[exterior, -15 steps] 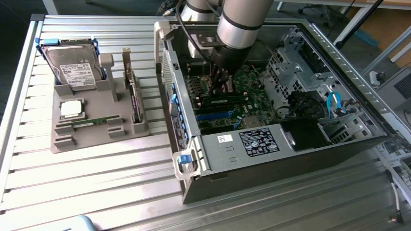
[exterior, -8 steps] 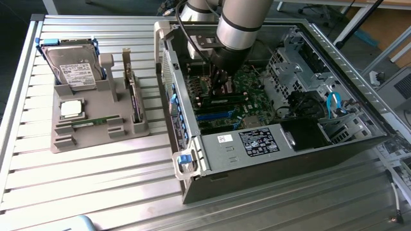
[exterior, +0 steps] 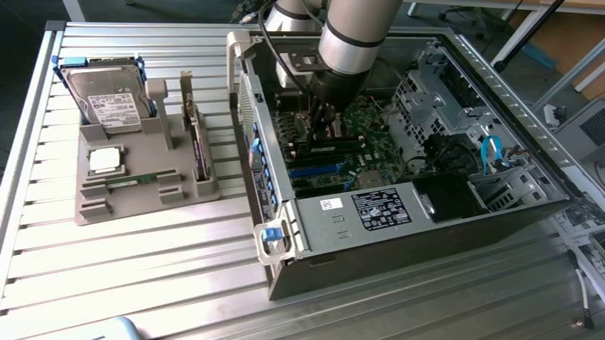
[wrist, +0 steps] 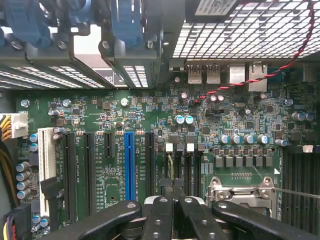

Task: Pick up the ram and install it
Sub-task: 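Press down the ram until it locks into place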

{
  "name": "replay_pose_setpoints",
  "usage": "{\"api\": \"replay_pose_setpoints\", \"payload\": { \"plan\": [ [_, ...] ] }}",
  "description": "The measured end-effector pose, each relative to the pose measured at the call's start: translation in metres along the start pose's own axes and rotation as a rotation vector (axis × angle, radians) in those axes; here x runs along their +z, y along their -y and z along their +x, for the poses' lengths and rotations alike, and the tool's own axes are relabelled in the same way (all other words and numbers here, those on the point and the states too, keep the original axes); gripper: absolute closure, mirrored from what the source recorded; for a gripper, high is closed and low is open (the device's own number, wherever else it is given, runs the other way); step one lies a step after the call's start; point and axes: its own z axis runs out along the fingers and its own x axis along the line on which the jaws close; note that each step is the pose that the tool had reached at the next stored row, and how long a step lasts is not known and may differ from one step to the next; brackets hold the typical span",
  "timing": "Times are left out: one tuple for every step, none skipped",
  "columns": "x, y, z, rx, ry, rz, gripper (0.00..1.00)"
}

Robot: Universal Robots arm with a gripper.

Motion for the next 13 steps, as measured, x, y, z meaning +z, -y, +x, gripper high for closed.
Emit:
{"api": "replay_pose_setpoints", "payload": {
  "plan": [
    [0.0000,0.0000,0.0000,0.000,-0.0001,0.0000,0.89],
    [0.0000,0.0000,0.0000,0.000,-0.0001,-0.0001,0.89],
    [0.0000,0.0000,0.0000,0.000,-0.0001,-0.0001,0.89],
    [0.0000,0.0000,0.0000,0.000,0.0000,0.0000,0.89],
    [0.0002,0.0000,0.0000,0.000,0.0000,0.0000,0.89],
    [0.0006,0.0000,0.0000,0.000,0.0002,0.0001,0.89],
    [0.0010,0.0000,0.0000,0.000,0.0003,0.0001,0.89],
    [0.0014,0.0000,0.0000,0.000,0.0000,0.0000,0.89],
    [0.0018,0.0000,0.0000,0.000,0.0000,0.0000,0.89],
    [0.0020,0.0000,0.0001,0.000,0.0000,0.0000,0.89],
    [0.0020,0.0000,0.0001,0.000,-0.0002,-0.0001,0.89],
    [0.0020,0.0000,0.0001,0.000,-0.0001,-0.0001,0.89],
    [0.0020,0.0000,0.0001,0.000,-0.0002,-0.0001,0.89]
  ]
}}
